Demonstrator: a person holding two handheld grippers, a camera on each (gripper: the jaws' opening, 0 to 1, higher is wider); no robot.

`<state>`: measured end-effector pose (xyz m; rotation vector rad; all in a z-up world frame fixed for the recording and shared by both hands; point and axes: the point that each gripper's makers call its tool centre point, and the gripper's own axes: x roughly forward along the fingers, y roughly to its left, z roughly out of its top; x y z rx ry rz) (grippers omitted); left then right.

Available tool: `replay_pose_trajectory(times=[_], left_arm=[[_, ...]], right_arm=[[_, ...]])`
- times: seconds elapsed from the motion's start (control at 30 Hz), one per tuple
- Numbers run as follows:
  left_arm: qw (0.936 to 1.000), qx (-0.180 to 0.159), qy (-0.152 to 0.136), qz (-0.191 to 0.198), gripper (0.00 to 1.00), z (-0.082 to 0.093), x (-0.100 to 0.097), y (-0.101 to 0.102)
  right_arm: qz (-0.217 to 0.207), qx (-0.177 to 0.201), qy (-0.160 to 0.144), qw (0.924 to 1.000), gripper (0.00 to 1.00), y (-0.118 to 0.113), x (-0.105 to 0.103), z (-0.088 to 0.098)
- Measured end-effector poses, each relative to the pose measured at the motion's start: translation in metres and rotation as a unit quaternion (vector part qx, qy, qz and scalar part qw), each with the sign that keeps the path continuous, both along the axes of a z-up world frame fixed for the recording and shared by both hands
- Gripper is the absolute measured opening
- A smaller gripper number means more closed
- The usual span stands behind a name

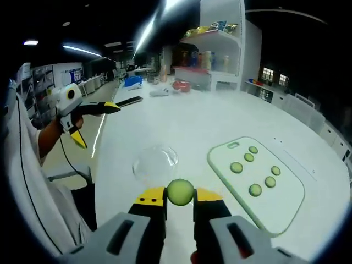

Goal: Open the petri dish lid, add cucumber slices into the petri dish, and close the lid

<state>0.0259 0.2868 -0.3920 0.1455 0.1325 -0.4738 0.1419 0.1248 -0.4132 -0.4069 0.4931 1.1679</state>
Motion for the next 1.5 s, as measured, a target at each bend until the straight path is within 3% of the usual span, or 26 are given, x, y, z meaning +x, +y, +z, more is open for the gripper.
replay_pose_trajectory(times=[0.17,0.6,1.5], left_arm=[[1.0000,-0.001,0.000,0.001,0.82,0.001,-0.001,0.000],[1.0000,-0.004,0.002,0.003,0.83,0.000,-0.002,0.000],[0.9999,-0.012,-0.003,0.004,0.83,0.003,-0.004,0.002]], right_arm=[[-0.003,-0.013,0.007,0.9999,0.18,-0.001,0.000,-0.021],[-0.019,-0.034,0.014,0.9991,0.18,-0.009,0.000,-0.052],[-0.007,-0.050,0.016,0.9986,0.19,-0.009,0.004,-0.064]])
